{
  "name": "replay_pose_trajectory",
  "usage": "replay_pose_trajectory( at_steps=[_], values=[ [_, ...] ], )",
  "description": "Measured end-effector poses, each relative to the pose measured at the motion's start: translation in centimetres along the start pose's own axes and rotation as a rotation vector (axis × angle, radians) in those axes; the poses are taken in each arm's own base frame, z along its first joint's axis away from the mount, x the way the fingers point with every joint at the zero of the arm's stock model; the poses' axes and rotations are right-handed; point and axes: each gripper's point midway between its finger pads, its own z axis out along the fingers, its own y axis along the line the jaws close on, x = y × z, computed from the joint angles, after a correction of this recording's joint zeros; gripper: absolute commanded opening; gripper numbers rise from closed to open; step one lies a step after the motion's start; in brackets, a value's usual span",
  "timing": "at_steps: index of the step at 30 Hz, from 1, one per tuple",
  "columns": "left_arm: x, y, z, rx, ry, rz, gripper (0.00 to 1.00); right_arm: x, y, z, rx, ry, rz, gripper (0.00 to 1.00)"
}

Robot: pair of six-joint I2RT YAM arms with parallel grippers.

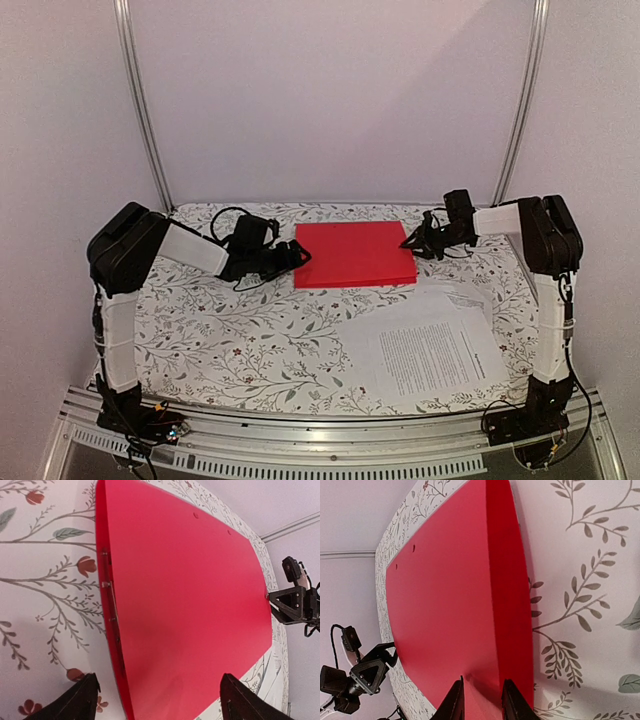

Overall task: Put the files into the folder
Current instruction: Clamp the folder at the center of the board, then pick up the folder from the center of the board.

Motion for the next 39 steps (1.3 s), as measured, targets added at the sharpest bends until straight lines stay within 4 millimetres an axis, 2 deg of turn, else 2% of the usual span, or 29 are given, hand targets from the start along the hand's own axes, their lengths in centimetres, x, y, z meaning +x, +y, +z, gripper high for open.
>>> replay_pose_trajectory(
  at_steps=[4,7,14,17,20,23,27,30,34,37,39],
  values=[
    [-0.5,0.8,-1.5,-0.016,-0.013,0.0,0.84,0.6,1.5,-0.5,-0.038,0.0,-0.018,0.14],
    [-1.0,1.0,-2.6,-0.026,-0.028,0.016,0.87,1.1,2.6,-0.9,-0.068,0.0,-0.037,0.01],
    [-3.1,1.1,-5.9,-0.066,-0.094,0.067,0.99,2.6,5.2,-1.5,-0.157,-0.03,-0.019,0.0],
    [-3.7,1.5,-7.6,-0.089,-0.117,0.067,0.99,3.1,6.4,-1.9,-0.179,-0.06,0.0,0.0],
    [-3.9,1.8,-9.3,-0.102,-0.138,0.062,1.0,3.2,8.7,-2.7,-0.209,-0.104,0.01,0.0],
    [-3.5,1.7,-10.4,-0.089,-0.141,0.043,1.0,3.1,11.8,-3.5,-0.258,-0.155,0.003,0.0],
    [-1.8,1.4,-10.9,-0.054,-0.122,-0.011,1.0,3.4,14.6,-3.9,-0.312,-0.208,0.021,0.0],
    [-0.2,0.0,-10.6,-0.013,-0.094,-0.043,1.0,4.3,15.3,-3.2,-0.32,-0.234,0.054,0.0],
    [1.5,-4.2,-10.1,0.083,-0.077,-0.067,0.99,5.5,15.8,-2.3,-0.324,-0.255,0.09,0.0],
    [1.8,-6.6,-9.8,0.145,-0.08,-0.1,0.99,5.9,16.1,-2.1,-0.338,-0.268,0.11,0.0],
    [1.6,-7.3,-9.4,0.169,-0.088,-0.132,0.99,6.0,16.1,-2.1,-0.346,-0.274,0.122,0.0]
  ],
)
